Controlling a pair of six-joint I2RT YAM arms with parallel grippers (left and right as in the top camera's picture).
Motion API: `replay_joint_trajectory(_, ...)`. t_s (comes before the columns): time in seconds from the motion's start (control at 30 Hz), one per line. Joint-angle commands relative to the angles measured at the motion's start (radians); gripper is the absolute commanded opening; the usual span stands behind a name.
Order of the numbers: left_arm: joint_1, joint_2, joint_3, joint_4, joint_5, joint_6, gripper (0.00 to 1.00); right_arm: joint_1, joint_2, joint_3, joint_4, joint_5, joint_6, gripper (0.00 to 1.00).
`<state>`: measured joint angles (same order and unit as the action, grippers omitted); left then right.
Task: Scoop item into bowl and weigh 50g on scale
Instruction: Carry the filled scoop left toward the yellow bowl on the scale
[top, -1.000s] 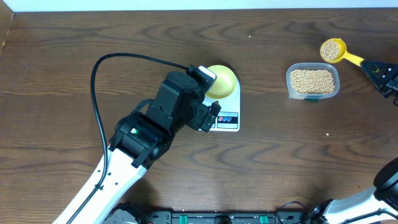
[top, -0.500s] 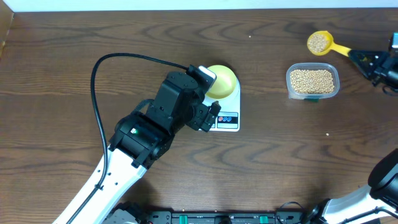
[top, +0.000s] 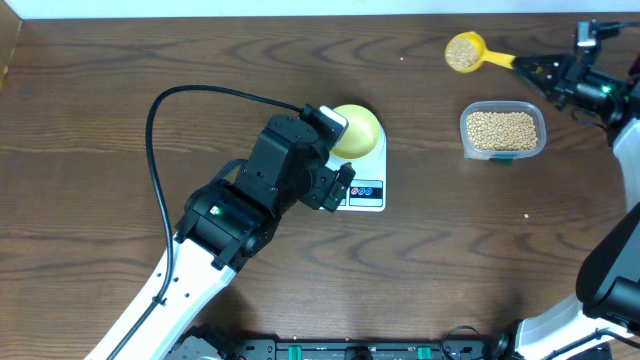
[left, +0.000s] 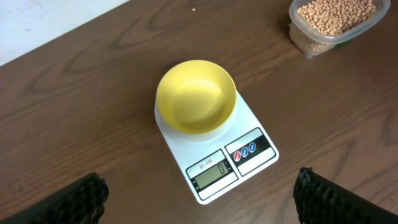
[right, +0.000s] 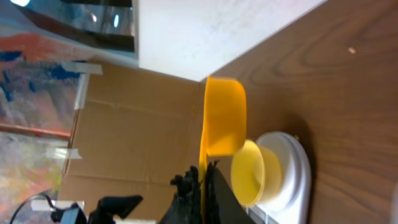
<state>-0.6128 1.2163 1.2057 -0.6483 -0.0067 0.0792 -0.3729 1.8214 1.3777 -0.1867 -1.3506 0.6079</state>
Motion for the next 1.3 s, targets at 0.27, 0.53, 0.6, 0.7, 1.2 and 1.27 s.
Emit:
replay_joint_trajectory(0.27, -0.004, -0.002, -0.010, -0.003, -0.013, 0.003, 0.97, 0.154, -0.001, -0.001, 0.093, 0.013, 0.118, 0.01)
replay_joint_trajectory(0.53, -0.004, -0.002, -0.010, -0.003, -0.013, 0.003, 0.97, 0.255, -0.001, -0.001, 0.093, 0.022, 0.117, 0.01)
replay_joint_trajectory(0.6, -0.004, -0.002, -0.010, -0.003, -0.013, 0.003, 0.98, 0.276, -0.001, -0.001, 0.093, 0.038, 0.116, 0.01)
replay_joint_trajectory(0.7, -0.004, -0.002, -0.010, -0.003, -0.013, 0.003, 0.97, 0.305, -0.001, -0.001, 0.093, 0.060, 0.101, 0.01)
replay_joint_trajectory(1.2, -0.004, -0.002, -0.010, -0.003, -0.013, 0.003, 0.97, 0.368, -0.001, -0.001, 0.090, 0.092, -0.046, 0.01)
replay_joint_trajectory(1.27, -0.004, -0.002, -0.010, -0.003, -0.013, 0.003, 0.97, 0.376, -0.001, -0.001, 0.089, 0.092, -0.072, 0.02)
